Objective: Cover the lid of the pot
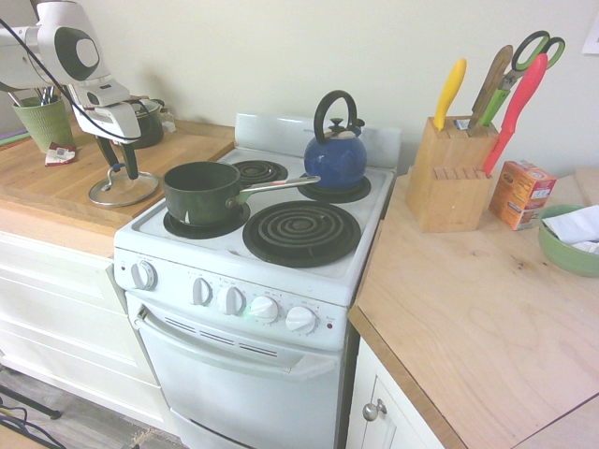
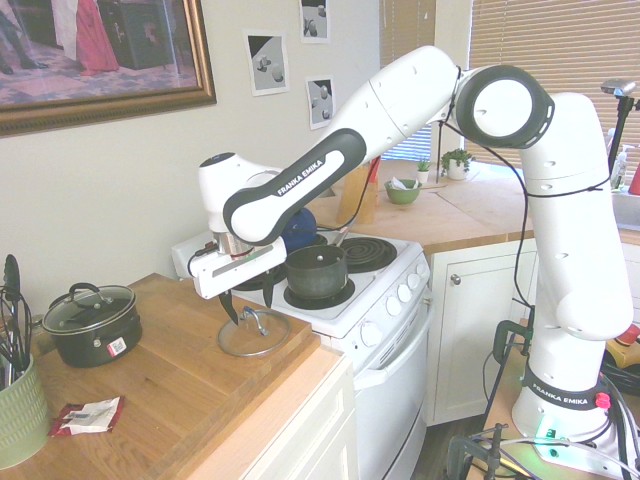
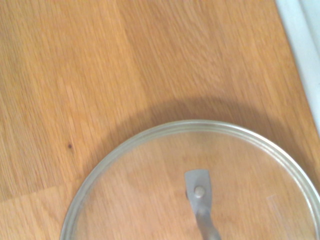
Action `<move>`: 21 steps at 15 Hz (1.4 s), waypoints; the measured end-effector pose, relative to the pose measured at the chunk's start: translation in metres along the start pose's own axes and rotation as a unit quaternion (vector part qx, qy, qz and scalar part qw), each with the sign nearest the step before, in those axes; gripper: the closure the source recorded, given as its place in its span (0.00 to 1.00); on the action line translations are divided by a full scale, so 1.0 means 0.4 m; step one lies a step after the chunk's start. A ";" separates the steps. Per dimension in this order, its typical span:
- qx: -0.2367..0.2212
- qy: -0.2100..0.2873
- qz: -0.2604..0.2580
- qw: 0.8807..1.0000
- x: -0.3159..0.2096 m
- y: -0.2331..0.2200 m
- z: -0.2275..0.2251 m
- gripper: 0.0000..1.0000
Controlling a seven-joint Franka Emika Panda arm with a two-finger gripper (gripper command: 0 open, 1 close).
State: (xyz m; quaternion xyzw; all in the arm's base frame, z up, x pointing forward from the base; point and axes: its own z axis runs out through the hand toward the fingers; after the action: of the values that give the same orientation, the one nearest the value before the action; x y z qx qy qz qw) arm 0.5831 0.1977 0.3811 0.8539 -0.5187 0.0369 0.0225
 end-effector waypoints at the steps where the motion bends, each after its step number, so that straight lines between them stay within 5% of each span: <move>1: -0.001 0.000 -0.001 1.000 -0.003 0.000 0.001 1.00; 21: 0.013 -0.001 0.008 1.000 0.000 0.002 0.002 1.00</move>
State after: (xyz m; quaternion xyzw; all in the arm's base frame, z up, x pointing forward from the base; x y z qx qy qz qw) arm 0.5823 0.1974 0.3805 0.8499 -0.5251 0.0428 0.0103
